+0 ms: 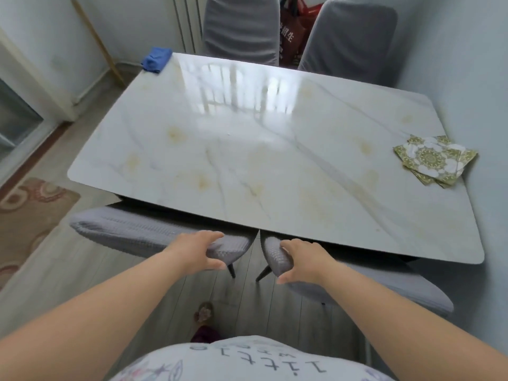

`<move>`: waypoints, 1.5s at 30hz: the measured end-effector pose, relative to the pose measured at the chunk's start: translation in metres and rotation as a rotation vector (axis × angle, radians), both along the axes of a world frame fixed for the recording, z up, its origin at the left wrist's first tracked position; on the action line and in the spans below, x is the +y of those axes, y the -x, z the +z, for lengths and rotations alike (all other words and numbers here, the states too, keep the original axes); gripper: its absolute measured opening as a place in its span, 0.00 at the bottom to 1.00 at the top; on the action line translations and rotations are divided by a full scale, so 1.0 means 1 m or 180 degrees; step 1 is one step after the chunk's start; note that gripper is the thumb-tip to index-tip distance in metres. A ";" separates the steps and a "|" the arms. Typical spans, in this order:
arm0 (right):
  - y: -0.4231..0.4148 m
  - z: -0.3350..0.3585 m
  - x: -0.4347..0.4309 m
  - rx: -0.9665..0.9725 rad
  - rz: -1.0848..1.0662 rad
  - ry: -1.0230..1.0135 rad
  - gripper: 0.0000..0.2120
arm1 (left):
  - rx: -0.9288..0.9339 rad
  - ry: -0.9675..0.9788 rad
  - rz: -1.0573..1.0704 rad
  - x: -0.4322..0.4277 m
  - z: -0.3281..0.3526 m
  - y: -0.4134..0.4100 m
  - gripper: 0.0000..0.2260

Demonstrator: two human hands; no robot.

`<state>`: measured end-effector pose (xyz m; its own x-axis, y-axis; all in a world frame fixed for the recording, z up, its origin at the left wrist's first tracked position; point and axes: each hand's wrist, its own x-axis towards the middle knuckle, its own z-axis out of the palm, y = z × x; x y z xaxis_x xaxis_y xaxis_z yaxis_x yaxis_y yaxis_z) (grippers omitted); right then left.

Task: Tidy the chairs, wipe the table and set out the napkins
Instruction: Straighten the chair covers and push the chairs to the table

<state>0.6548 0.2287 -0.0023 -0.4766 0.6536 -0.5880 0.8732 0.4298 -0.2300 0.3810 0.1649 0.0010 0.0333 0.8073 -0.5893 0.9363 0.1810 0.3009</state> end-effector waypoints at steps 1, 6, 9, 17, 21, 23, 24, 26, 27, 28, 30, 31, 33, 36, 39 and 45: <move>0.010 0.003 0.004 0.0098 0.0106 0.0110 0.38 | -0.0241 -0.0025 0.0175 -0.002 0.003 0.002 0.37; 0.076 0.027 0.022 0.0647 0.0465 0.0123 0.44 | -0.0600 -0.0285 0.0738 -0.010 0.023 0.027 0.35; 0.109 0.037 0.029 0.0766 0.0511 0.0221 0.43 | -0.0477 -0.0437 0.0953 -0.017 0.036 0.051 0.34; 0.207 0.055 0.037 0.0965 0.0641 0.0361 0.43 | -0.0483 -0.0693 0.1721 -0.043 0.056 0.150 0.30; 0.291 0.054 0.033 0.1032 0.0721 0.0317 0.42 | -0.0506 -0.0769 0.2049 -0.054 0.052 0.232 0.27; 0.339 0.051 0.028 0.1045 0.0720 0.0320 0.41 | -0.0529 -0.0774 0.2159 -0.059 0.048 0.274 0.27; 0.363 0.050 0.026 0.1039 0.0736 0.0321 0.40 | -0.0561 -0.0751 0.2188 -0.061 0.046 0.294 0.26; 0.429 0.045 0.022 0.1011 0.0807 0.0312 0.39 | -0.0624 -0.0613 0.2235 -0.068 0.041 0.350 0.27; 0.461 0.046 0.021 0.0999 0.0804 0.0310 0.39 | -0.0632 -0.0528 0.2230 -0.072 0.040 0.378 0.27; 0.491 0.047 0.021 0.0999 0.0792 0.0311 0.39 | -0.0624 -0.0462 0.2228 -0.075 0.040 0.403 0.27; 0.551 0.047 0.022 0.0992 0.0757 0.0298 0.39 | -0.0589 -0.0402 0.2240 -0.082 0.045 0.457 0.27; 0.575 0.048 0.023 0.0983 0.0727 0.0286 0.39 | -0.0560 -0.0414 0.2244 -0.084 0.050 0.479 0.28; 0.625 0.051 0.026 0.0964 0.0641 0.0296 0.41 | -0.0425 -0.0452 0.2248 -0.086 0.058 0.528 0.28; 0.686 0.055 0.035 0.0971 0.0617 0.0326 0.43 | -0.0333 -0.0476 0.2344 -0.086 0.064 0.593 0.30; 0.733 0.057 0.050 0.0999 0.0612 0.0260 0.43 | -0.0298 -0.0409 0.2388 -0.079 0.061 0.639 0.33; 0.830 0.052 0.102 0.1078 0.0583 -0.0026 0.43 | -0.0212 -0.0378 0.2275 -0.018 0.056 0.732 0.35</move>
<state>-0.1748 0.3311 0.0497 -0.7523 0.5436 -0.3722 0.6568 0.5747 -0.4882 -0.3510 0.1471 0.0569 -0.4933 0.7036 -0.5114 0.5806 0.7042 0.4088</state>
